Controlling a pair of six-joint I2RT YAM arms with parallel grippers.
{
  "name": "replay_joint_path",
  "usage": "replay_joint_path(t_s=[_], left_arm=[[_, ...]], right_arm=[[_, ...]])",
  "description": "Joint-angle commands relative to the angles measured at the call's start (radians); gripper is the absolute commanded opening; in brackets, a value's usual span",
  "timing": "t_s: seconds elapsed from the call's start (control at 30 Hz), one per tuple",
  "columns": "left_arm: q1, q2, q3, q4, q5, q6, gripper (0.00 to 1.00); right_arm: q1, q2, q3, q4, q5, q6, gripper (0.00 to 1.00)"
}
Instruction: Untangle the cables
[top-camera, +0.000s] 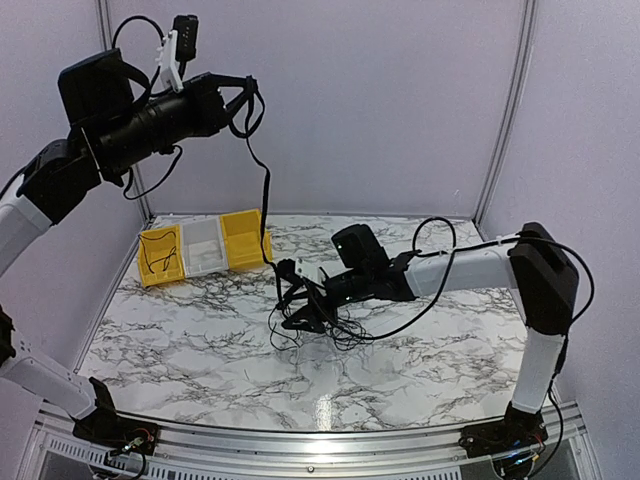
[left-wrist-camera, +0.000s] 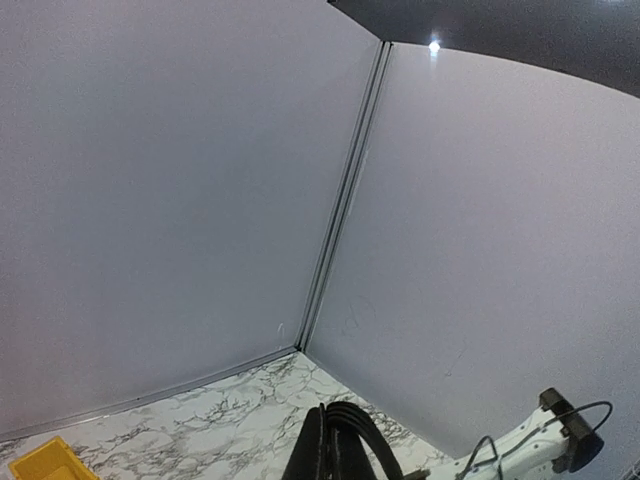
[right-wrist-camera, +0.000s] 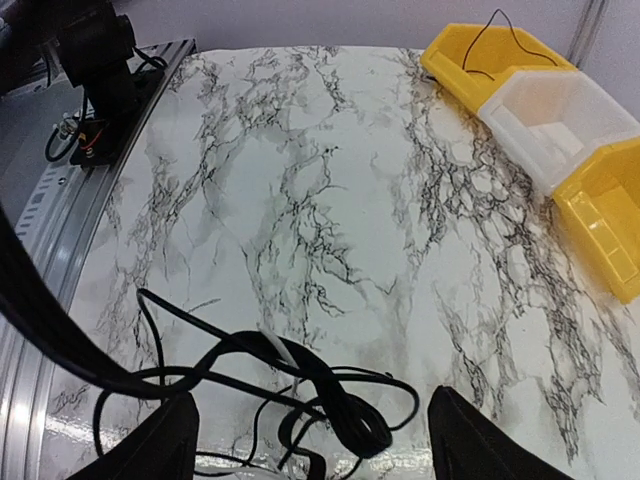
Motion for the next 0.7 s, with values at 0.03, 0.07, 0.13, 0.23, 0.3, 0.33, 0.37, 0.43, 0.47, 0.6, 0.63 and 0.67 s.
replay_joint_path(t_s=[0.03,0.07,0.13,0.23,0.3,0.33,0.37,0.43,0.47,0.6,0.63,0.67], left_arm=[[-0.013,0.017,0.103,0.011,-0.009,-0.028,0.0],[-0.013,0.026,0.119,0.008,-0.006,-0.031,0.0],[-0.016,0.036,0.15,0.007,-0.001,-0.036,0.0],[-0.024,0.062,0.226,0.003,0.007,-0.028,0.0],[-0.032,0.09,0.327,-0.008,0.005,-0.012,0.0],[-0.036,0.104,0.378,-0.017,0.0,0.0,0.0],[-0.04,0.118,0.426,-0.028,-0.007,0.011,0.0],[-0.042,0.141,0.509,-0.036,-0.029,0.037,0.0],[-0.042,0.15,0.549,-0.037,-0.043,0.052,0.0],[-0.042,0.172,0.674,-0.033,-0.102,0.122,0.0],[-0.042,0.167,0.685,-0.027,-0.117,0.137,0.0],[-0.042,0.159,0.684,-0.022,-0.133,0.152,0.0]], right_arm=[[0.012,0.166,0.06,0.181,-0.162,0.158,0.69],[0.012,0.198,0.076,0.191,-0.193,0.183,0.61],[0.012,0.255,0.112,0.191,-0.238,0.238,0.29],[0.01,0.319,0.141,0.169,-0.231,0.276,0.15],[0.007,0.34,0.133,0.153,-0.191,0.283,0.16],[0.003,0.349,0.125,0.148,-0.183,0.289,0.15],[-0.004,0.355,0.108,0.148,-0.176,0.298,0.14],[-0.025,0.364,0.082,0.159,-0.166,0.324,0.13],[-0.039,0.368,0.074,0.157,-0.156,0.333,0.14],[-0.106,0.37,0.066,0.084,-0.085,0.327,0.24],[-0.121,0.365,0.065,0.069,-0.073,0.316,0.24],[-0.138,0.356,0.062,0.06,-0.072,0.307,0.24]])
